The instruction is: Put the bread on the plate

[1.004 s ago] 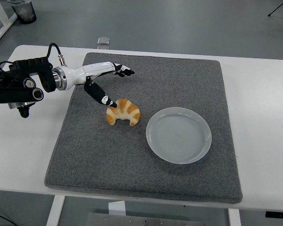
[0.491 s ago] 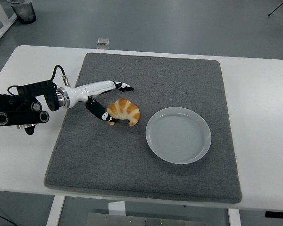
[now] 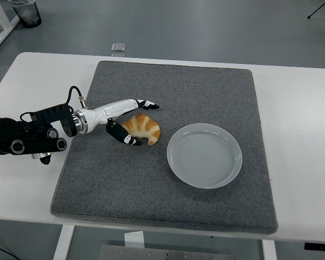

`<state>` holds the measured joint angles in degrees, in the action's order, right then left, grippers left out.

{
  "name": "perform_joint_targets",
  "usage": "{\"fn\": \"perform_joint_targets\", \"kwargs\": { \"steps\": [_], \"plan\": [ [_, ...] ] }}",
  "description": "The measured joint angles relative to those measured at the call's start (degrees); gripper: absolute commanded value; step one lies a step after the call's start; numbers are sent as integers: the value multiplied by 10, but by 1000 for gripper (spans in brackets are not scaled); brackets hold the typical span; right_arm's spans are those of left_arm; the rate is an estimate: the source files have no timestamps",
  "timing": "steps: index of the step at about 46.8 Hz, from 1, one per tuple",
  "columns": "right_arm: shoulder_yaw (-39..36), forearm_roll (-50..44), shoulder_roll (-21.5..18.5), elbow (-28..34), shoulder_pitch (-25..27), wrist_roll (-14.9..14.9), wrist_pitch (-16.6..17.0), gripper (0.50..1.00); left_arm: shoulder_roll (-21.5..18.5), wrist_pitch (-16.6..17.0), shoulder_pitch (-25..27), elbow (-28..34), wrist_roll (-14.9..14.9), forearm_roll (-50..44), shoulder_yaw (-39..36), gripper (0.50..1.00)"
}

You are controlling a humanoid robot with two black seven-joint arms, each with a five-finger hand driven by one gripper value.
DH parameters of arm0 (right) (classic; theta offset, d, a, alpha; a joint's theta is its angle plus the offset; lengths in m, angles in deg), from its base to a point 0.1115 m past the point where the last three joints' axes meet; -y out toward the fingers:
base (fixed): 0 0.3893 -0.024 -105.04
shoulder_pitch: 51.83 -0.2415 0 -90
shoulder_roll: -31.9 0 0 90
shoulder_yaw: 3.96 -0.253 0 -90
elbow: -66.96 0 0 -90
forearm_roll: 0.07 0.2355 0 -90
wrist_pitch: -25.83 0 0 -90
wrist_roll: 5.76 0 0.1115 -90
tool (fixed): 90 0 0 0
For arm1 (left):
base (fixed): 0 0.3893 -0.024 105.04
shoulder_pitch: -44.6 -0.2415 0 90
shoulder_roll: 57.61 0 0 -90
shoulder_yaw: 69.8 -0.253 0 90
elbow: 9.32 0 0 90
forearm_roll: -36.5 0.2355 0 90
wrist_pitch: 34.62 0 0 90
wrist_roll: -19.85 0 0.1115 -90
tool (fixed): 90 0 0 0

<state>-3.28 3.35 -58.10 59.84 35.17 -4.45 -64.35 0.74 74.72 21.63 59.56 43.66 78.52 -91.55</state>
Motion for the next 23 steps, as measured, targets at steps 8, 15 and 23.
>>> {"fn": "perform_joint_targets", "kwargs": {
  "steps": [8, 15, 23],
  "plan": [
    [0, 0, 0, 0, 0, 0, 0, 952, 12, 0, -9, -12, 1, 0, 5, 806],
    [0, 0, 0, 0, 0, 0, 0, 952, 17, -1, -9, -18, 1, 0, 6, 609],
    [0, 0, 0, 0, 0, 0, 0, 952, 17, -1, -9, -19, 3, 1, 4, 500]
  ]
}}
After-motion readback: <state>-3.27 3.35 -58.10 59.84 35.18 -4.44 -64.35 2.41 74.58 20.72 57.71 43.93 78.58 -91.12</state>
